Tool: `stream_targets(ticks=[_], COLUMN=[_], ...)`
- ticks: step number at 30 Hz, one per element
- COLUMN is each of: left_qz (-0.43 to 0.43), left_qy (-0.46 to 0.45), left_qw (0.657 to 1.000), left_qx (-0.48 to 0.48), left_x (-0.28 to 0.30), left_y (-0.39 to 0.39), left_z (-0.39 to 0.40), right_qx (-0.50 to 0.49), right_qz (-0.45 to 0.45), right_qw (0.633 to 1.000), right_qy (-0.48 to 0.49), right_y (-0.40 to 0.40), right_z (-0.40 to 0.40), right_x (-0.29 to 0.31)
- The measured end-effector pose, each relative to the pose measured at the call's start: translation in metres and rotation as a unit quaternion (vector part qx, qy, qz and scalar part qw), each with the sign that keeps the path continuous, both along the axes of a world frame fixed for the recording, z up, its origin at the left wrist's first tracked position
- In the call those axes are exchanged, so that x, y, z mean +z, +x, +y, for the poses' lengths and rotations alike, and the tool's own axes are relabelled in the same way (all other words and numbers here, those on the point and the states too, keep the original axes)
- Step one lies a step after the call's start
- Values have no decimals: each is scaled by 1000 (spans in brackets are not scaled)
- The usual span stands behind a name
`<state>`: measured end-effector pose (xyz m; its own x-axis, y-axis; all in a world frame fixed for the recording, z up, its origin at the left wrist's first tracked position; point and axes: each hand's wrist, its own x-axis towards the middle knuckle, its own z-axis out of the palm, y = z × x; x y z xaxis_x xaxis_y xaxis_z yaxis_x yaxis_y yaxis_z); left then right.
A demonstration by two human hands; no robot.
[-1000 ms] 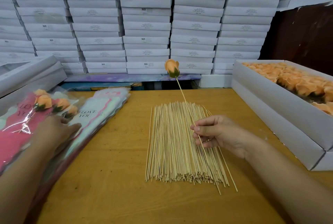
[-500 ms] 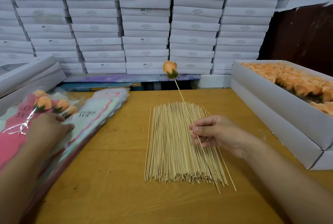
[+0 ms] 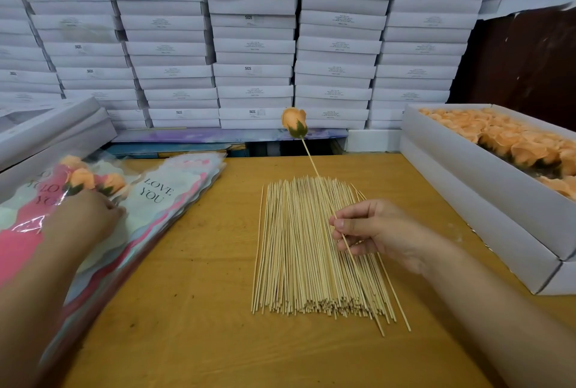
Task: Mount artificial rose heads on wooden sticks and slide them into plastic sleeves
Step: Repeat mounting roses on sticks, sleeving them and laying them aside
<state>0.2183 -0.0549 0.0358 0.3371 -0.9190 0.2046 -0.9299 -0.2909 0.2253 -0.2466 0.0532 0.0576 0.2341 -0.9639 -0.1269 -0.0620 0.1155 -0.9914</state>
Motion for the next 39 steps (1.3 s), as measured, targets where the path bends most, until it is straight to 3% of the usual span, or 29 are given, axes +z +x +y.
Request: stream_targets(ticks=[7,19,25,29,32,36,39], left_qz=[-79,-36,-28,44,150,364,467], left_qy=[2,-21,-83,-96,-105,-104,-59], left_qw=[996,999,996,993,978,917,870], left_qx=[27,1,-18,-57,-103,-124,-143], left_x=[-10,-2,-2,9,25,40,36], left_y=[-9,-38,-35,-47,-65,-106,-140], left_z=[1,24,24,26,36,59,79], right_qx=[3,8,17,23,25,18,8], right_qz=[6,8,6,-2,-12,-36,-60], right_qw=[1000,1000,1000,1000,999,999,998], right_qy=[-2,-9,-8,4,18,31,31], right_y=[-1,-2,-2,-3,-3,-3,-2], right_z=[0,-1,-2,-3,-4,-3,-2], right_x=[0,-2,-2,-3,-4,-3,-3])
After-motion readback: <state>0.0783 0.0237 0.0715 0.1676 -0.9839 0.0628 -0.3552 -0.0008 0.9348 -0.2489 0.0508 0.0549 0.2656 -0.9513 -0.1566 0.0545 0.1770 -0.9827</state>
